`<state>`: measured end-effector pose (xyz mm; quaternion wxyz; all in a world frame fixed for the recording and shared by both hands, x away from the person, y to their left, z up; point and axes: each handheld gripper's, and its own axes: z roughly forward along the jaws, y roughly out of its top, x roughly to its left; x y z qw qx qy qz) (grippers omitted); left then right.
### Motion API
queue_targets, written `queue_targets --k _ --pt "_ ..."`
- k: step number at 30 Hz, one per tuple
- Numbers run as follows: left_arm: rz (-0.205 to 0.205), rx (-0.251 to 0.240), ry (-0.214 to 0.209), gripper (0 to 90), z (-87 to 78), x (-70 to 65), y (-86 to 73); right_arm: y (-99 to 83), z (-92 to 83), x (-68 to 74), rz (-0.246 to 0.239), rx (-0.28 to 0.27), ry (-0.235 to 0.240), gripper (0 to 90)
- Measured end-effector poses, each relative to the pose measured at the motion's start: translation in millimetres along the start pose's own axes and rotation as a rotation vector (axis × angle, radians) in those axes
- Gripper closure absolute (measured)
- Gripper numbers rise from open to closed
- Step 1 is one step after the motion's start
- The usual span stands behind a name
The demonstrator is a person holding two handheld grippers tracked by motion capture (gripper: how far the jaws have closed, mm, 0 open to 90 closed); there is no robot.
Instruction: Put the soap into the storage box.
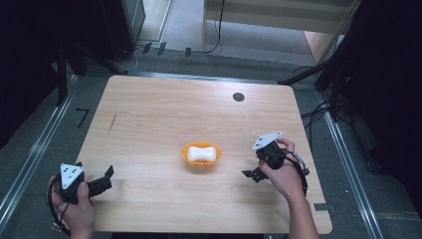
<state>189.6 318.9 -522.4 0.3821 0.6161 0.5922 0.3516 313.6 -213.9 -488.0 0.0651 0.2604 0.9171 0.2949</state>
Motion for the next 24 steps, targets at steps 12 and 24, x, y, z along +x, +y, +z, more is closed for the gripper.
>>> queue_targets --k 12,24 --pt "-0.009 -0.003 -0.001 0.0 0.0 0.4 -0.1 -30.8 -7.7 -3.1 0.065 -0.057 -0.031 0.0" --pt "-0.001 -0.002 -0.003 0.0 -0.2 0.1 -0.1 -63.7 -17.6 -4.8 0.158 -0.129 -0.063 0.0"
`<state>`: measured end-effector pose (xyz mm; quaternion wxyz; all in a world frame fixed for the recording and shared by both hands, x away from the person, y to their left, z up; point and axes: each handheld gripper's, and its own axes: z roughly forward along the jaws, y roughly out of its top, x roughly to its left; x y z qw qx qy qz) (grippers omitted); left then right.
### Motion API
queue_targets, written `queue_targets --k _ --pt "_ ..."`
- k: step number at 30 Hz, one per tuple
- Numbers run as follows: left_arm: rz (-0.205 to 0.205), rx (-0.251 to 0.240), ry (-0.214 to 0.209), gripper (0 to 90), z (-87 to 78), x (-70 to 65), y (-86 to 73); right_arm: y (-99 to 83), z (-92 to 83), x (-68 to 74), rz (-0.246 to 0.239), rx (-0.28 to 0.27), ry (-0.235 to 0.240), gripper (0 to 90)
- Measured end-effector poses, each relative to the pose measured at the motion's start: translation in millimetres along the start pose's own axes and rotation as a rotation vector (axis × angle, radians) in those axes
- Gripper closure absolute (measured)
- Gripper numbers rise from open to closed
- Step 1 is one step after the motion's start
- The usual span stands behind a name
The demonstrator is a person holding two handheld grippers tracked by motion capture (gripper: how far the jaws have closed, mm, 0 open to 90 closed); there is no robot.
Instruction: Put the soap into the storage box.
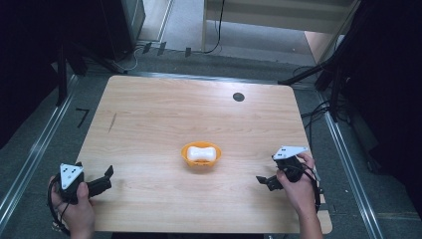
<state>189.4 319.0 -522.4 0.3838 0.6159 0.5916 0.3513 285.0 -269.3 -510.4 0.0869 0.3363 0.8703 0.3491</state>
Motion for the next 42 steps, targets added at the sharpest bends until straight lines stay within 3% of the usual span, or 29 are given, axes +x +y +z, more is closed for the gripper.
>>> queue_targets --k 14,27,38,42 --pt "0.004 -0.001 0.002 0.0 -0.5 -0.6 -0.2 -37.0 -16.6 -7.2 0.104 -0.100 -0.061 0.0" --pt "0.007 -0.006 0.002 0.0 -0.5 -1.0 -0.4 -67.9 -25.2 -8.3 0.177 -0.159 -0.078 0.0" --pt "0.015 -0.007 0.006 0.0 -0.8 -2.0 -0.5 -106.5 -42.3 -9.8 0.258 -0.222 -0.131 0.0" --pt "0.011 -0.015 0.005 0.0 -0.8 -1.8 -0.7 -112.0 -46.2 -9.4 0.269 -0.233 -0.141 0.0"
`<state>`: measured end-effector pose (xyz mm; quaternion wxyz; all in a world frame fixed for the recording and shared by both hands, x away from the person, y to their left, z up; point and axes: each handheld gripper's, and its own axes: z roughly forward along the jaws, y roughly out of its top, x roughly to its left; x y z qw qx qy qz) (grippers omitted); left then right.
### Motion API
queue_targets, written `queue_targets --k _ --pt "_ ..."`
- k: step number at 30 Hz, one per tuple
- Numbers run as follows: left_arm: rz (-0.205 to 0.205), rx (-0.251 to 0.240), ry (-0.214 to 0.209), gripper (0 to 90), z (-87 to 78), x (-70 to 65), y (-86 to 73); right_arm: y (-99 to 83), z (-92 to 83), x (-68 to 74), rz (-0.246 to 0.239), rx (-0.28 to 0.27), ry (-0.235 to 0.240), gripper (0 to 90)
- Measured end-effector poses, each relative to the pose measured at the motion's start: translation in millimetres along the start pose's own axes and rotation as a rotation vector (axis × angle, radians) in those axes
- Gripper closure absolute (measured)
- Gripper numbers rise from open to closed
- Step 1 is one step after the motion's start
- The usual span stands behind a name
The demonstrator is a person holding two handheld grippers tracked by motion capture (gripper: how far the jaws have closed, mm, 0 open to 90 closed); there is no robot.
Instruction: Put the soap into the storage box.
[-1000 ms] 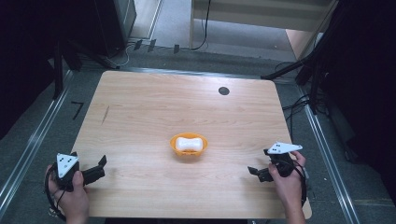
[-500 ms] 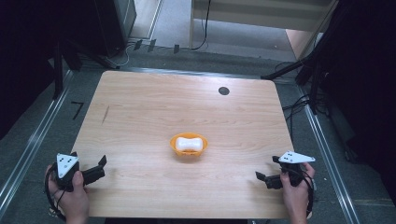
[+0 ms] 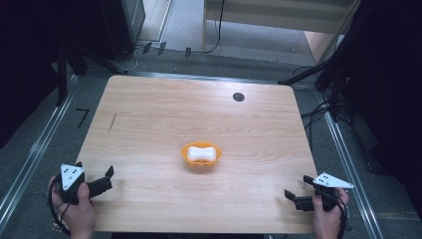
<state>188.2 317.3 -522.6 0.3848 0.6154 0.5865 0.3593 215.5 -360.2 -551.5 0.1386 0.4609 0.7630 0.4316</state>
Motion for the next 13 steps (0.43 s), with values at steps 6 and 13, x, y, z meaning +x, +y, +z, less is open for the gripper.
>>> queue_targets --k 6,13 --pt "0.005 -0.005 0.002 0.0 -1.0 -0.3 -0.3 -9.2 -13.6 -2.0 0.017 -0.048 -0.022 0.0" --pt "0.000 -0.008 -0.004 0.0 -2.0 0.4 -0.7 -15.4 -21.1 -4.3 0.057 -0.110 -0.056 0.0"
